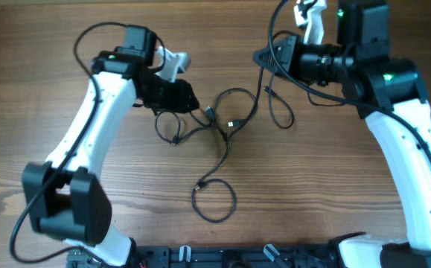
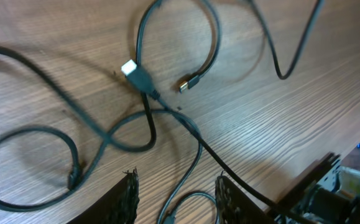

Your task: Untangle cables

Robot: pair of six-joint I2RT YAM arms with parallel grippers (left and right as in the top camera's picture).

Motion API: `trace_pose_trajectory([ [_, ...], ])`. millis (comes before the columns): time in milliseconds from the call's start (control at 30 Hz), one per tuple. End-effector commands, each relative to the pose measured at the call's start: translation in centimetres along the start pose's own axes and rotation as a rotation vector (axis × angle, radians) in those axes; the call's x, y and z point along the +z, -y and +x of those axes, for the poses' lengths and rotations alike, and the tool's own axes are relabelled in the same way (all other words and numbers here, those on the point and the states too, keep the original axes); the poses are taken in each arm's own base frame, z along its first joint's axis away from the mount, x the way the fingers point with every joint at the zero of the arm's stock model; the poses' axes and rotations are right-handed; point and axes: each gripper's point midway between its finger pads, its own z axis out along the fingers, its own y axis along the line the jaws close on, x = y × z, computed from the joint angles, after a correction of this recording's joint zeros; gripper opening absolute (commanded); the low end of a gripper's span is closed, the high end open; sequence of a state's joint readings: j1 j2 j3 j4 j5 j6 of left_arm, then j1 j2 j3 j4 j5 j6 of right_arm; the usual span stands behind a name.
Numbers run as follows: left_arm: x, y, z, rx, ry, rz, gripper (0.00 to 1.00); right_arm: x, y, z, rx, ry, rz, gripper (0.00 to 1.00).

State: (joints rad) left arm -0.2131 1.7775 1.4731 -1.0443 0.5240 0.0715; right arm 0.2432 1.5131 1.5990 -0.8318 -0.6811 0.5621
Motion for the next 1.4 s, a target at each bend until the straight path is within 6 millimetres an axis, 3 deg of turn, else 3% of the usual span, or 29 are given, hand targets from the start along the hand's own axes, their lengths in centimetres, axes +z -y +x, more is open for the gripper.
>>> trace_pose_trajectory([
  [0, 2.4, -0.4, 0.1, 0.027, -0.057, -0.007, 0.37, 1.3, 3.3, 0.5, 0.0, -0.045, 0.121, 0.04],
  [67, 3.2, -0.9, -0.1, 0.014, -0.059, -0.009, 0.38, 2.1, 5.3, 1.4, 0.015, -0.097, 0.182, 0.04],
  [133, 3.6, -1.2, -0.7, -0.022, -0.044, -0.016, 0.4, 2.4, 5.8, 2.0, 0.032, -0.126, 0.193, 0.04],
  [267, 4.5, -1.1, -0.9, -0.067, -0.045, -0.014, 0.35, 1.6, 4.7, 1.7, 0.006, -0.109, 0.171, 0.04],
  [333, 5.1, -1.1, 0.4, -0.056, -0.1, -0.053, 0.37, 1.1, 4.1, 1.4, -0.025, -0.094, 0.162, 0.04],
  [433, 6.5, -3.1, 2.3, -0.01, -0.153, -0.242, 0.45, 1.1, 4.0, 1.3, -0.038, -0.094, 0.161, 0.04],
  [600, 8.6, -2.7, 2.5, 0.063, -0.132, -0.232, 0.37, 1.1, 4.1, 1.5, -0.032, -0.101, 0.164, 0.04],
  [800, 10.6, -1.5, 2.2, 0.259, -0.097, -0.179, 0.47, 1.0, 4.2, 1.7, -0.033, -0.108, 0.167, 0.04],
  [967, 11.4, -0.1, 2.8, 0.373, -0.119, -0.155, 0.45, 1.0, 4.3, 1.9, -0.032, -0.116, 0.17, 0.04],
  [1233, 12.5, -1.7, 4.6, 0.381, -0.152, -0.189, 0.45, 1.0, 4.3, 2.0, -0.033, -0.118, 0.172, 0.04],
  [1367, 13.3, -2.2, 3.8, 0.389, -0.091, -0.203, 0.42, 1.0, 4.2, 1.8, -0.038, -0.111, 0.168, 0.04],
])
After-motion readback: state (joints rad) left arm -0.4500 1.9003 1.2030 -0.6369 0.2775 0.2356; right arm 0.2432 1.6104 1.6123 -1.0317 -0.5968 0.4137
